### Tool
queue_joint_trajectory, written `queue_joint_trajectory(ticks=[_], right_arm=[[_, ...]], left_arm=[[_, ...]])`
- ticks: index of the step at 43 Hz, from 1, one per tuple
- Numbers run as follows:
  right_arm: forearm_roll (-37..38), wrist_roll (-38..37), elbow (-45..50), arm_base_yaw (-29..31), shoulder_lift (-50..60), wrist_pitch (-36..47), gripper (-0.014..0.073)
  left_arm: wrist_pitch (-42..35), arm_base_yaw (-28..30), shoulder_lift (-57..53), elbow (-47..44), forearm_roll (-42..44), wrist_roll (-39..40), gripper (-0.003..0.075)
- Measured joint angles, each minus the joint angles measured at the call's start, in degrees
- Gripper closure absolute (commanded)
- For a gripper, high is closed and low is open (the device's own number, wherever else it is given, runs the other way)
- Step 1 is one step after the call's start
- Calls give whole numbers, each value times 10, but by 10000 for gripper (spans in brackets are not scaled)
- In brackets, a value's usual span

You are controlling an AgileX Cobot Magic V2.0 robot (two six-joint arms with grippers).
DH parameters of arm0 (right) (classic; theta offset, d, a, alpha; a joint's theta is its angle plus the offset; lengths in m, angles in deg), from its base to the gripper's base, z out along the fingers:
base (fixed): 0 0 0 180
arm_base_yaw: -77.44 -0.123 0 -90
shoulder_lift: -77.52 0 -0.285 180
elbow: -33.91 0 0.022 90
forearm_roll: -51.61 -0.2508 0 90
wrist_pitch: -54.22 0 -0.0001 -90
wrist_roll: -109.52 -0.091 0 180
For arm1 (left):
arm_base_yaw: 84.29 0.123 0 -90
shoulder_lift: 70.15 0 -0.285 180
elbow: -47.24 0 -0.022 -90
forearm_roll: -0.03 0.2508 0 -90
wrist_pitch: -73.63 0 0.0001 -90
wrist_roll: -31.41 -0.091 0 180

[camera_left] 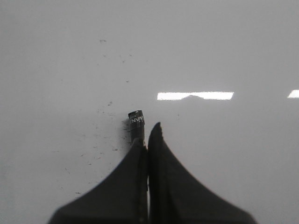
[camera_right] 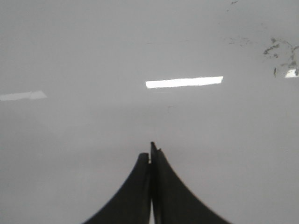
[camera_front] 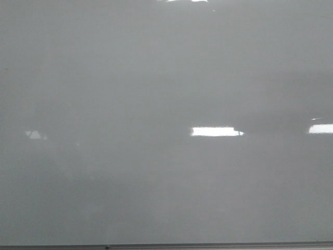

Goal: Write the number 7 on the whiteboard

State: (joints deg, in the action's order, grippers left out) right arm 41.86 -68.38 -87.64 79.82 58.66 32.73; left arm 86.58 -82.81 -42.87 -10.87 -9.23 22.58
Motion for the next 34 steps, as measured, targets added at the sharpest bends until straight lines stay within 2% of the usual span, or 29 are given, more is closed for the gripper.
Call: queue_joint_trajectory(ticks=[2,5,6,9,12,16,19,34], right_arm=[[0,0,0,0,0,0,412],[0,0,0,0,0,-1,268],[0,0,0,0,0,-1,225],[0,0,0,0,0,-1,122],[0,0,0,0,0,-1,55],[0,0,0,0,0,-1,33],[0,0,0,0,0,-1,33],[0,0,0,0,0,-2,33]], left_arm=[[0,0,0,0,0,0,682],[0,0,1,0,0,0,591],[0,0,1,0,0,0,524],[0,0,1,0,0,0,397],[0,0,1,0,0,0,244],[0,0,1,0,0,0,124],[0,0,1,0,0,0,95],[-15,0,4,0,0,-1,102]])
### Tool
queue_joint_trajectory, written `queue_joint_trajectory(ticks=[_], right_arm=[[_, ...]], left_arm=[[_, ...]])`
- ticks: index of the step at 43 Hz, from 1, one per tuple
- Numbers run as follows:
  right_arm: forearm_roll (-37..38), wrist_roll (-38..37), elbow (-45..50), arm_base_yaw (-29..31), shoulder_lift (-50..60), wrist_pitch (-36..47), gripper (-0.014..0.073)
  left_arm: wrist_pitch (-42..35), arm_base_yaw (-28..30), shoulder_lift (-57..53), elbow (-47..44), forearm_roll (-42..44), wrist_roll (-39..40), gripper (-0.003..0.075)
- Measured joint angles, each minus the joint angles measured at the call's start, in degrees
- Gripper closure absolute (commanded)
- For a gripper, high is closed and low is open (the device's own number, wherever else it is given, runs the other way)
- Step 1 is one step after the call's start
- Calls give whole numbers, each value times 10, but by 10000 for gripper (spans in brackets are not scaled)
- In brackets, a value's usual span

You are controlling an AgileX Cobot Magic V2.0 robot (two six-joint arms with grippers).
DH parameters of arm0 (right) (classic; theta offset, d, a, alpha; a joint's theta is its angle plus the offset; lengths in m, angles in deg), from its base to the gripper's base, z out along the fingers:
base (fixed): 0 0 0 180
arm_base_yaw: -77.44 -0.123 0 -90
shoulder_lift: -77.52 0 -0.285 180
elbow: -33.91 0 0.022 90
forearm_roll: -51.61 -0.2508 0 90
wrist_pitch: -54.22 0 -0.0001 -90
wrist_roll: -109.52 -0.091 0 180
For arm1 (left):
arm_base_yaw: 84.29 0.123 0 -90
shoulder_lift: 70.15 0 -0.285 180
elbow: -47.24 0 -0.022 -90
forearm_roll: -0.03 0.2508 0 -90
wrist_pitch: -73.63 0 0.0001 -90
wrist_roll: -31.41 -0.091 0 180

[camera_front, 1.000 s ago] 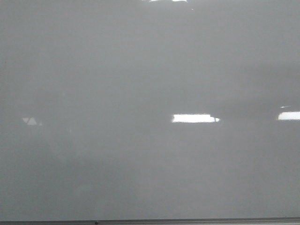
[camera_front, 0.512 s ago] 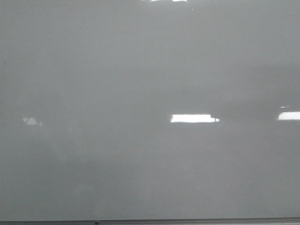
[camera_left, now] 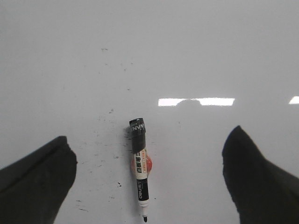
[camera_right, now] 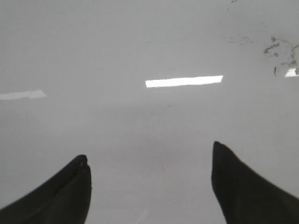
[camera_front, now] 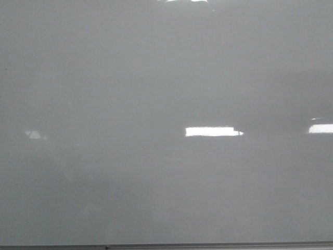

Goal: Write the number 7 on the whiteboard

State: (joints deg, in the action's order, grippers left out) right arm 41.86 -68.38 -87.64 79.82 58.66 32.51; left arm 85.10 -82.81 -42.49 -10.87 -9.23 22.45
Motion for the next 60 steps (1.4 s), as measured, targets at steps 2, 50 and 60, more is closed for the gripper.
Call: queue_joint_trajectory(ticks=[2,50,60], right_arm=[[0,0,-1,0,0,0,33],[0,0,-1,0,0,-1,33],[0,0,-1,0,0,-1,33]], left_arm=[[4,0,12,0,0,0,102],[-50,0,654,204,0,0,400],[-51,0,654,204,0,0,694]])
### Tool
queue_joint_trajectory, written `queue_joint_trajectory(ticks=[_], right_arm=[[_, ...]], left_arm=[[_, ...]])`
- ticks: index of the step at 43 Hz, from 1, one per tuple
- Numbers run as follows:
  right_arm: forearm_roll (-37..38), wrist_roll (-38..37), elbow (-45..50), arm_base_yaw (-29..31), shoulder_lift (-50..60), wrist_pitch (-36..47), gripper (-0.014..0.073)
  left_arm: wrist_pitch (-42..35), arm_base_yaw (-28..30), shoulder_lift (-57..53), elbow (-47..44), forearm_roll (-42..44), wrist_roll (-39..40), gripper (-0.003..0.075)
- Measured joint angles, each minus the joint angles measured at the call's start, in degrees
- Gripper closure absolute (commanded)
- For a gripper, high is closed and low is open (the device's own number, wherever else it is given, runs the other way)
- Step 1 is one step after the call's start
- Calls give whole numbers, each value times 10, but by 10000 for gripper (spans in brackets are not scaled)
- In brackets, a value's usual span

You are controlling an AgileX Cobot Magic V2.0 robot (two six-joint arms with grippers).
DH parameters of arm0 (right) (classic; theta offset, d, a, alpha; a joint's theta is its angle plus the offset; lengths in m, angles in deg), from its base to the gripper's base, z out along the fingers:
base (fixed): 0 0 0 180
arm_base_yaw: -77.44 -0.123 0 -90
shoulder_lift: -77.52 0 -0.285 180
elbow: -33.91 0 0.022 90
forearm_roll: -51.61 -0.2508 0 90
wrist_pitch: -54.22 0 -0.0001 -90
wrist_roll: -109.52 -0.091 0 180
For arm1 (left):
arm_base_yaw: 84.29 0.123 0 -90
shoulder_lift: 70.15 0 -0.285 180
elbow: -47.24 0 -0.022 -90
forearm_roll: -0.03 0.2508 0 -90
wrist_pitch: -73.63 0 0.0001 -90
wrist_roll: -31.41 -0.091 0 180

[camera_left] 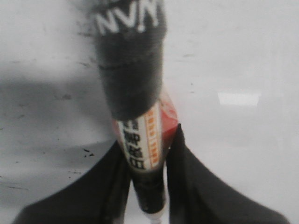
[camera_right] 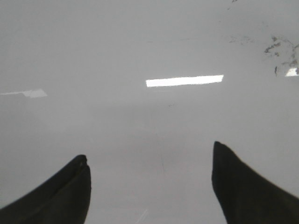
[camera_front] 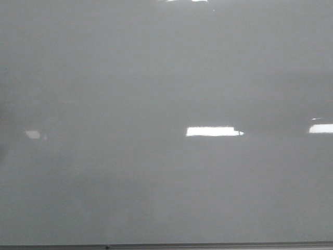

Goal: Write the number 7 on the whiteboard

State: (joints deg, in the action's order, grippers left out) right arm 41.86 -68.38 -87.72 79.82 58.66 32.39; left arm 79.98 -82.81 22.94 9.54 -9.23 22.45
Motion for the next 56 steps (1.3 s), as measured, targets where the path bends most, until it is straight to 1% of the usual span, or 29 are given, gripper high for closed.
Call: queue_joint_trajectory(ticks=[5,7,11,15,18,21,23,26,27,30,32,36,39,43,50,53,56], right_arm=[[0,0,0,0,0,0,33],[0,0,0,0,0,0,33],[0,0,0,0,0,0,33],[-5,0,-1,0,-1,1,34],[-10,0,-3,0,-5,0,34],[-20,0,-10,0,-17,-11,34],[-26,0,-17,0,-26,-19,34],[-32,0,-31,0,-50,-39,34],[-35,0,-39,-3,-59,-45,34],[-46,4,-59,-9,-85,-60,34],[-53,12,-74,-17,-103,-70,34],[-80,52,-112,-38,-143,-95,34],[-111,102,-141,-62,-171,-125,34],[-164,189,-182,-101,-213,-195,34],[-276,336,-260,-169,-306,-338,34],[-319,384,-287,-197,-346,-368,34],[-347,420,-313,-225,-388,-377,34]], left_arm=[[8,0,-2,1,0,0,711],[31,0,-7,6,-3,0,711],[99,0,-26,23,-6,0,711],[191,0,-46,55,-6,-3,711],[271,-10,-58,88,-8,-27,712],[330,-32,-69,114,-18,-80,712],[355,-53,-79,125,-43,-138,712],[376,-99,-99,133,-93,-223,712],[381,-113,-109,134,-119,-263,712],[398,-159,-132,135,-170,-342,712],[411,-190,-146,135,-197,-378,712],[446,-253,-166,135,-226,-413,712],[473,-295,-170,135,-230,-425,712],[488,-343,-170,135,-231,-432,711],[490,-394,-170,135,-232,-434,712],[490,-405,-170,135,-232,-434,711],[491,-409,-170,135,-232,-434,712]])
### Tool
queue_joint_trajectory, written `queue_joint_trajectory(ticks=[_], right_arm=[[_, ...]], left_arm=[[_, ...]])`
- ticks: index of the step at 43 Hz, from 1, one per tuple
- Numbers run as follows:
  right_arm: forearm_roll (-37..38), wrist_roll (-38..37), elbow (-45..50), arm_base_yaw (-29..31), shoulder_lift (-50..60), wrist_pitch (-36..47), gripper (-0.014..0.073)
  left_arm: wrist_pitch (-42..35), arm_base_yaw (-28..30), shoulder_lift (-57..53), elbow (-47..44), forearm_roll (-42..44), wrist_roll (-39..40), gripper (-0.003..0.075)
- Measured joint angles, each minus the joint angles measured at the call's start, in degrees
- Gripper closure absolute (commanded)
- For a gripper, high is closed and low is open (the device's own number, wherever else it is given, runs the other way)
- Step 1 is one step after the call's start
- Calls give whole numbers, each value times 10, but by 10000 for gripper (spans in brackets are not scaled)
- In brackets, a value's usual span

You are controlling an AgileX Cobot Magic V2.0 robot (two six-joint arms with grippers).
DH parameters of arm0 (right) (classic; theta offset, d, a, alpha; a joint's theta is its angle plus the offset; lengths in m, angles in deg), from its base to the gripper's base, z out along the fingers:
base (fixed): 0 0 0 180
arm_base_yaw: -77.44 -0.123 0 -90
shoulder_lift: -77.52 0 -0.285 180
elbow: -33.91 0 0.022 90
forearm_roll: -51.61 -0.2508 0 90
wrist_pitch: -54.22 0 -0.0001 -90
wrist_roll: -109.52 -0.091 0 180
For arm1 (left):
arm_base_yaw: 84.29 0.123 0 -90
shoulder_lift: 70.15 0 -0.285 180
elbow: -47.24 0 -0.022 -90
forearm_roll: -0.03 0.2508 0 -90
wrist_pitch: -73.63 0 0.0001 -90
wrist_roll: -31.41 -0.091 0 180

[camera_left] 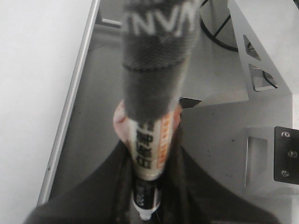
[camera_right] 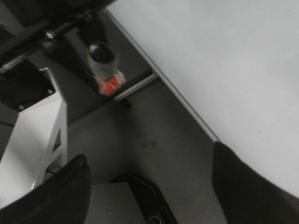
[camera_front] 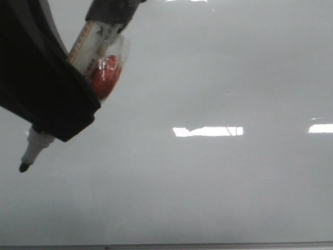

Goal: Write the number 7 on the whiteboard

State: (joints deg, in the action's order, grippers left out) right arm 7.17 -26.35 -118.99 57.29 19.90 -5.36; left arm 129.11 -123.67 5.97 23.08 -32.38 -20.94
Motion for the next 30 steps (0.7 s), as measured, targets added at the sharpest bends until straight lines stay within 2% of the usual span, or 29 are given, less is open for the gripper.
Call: queue_joint_trajectory(ticks=[5,17,30], right_arm=[[-14,32,-43,-51,-74,-2,33],[-14,49,-132,-150,-216,-2,33],[-14,55,-187,-185,-286,-16,36]], left_arm=[[0,0,0,0,0,0,711],[0,0,0,0,0,0,711],[0,0,0,0,0,0,711]])
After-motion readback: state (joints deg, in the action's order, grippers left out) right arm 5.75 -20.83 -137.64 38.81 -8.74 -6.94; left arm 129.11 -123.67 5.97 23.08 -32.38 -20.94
